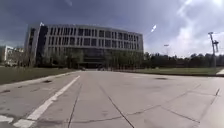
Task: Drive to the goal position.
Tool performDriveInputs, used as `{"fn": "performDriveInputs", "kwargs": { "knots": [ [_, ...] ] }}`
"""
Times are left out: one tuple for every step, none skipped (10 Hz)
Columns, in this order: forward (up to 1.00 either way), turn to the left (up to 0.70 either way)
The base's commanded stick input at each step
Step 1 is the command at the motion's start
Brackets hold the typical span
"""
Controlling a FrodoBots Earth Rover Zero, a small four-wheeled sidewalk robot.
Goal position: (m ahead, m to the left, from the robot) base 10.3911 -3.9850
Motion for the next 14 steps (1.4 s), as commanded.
{"fn": "performDriveInputs", "kwargs": {
  "knots": [
    [0.50,0.00],
    [0.50,0.00],
    [0.50,0.00],
    [0.50,0.00],
    [0.50,0.00],
    [0.50,0.00],
    [0.50,0.00],
    [0.50,0.00],
    [0.50,0.00],
    [0.50,0.00],
    [0.50,0.00],
    [0.50,0.00],
    [0.50,0.00],
    [0.50,0.00]
  ]
}}
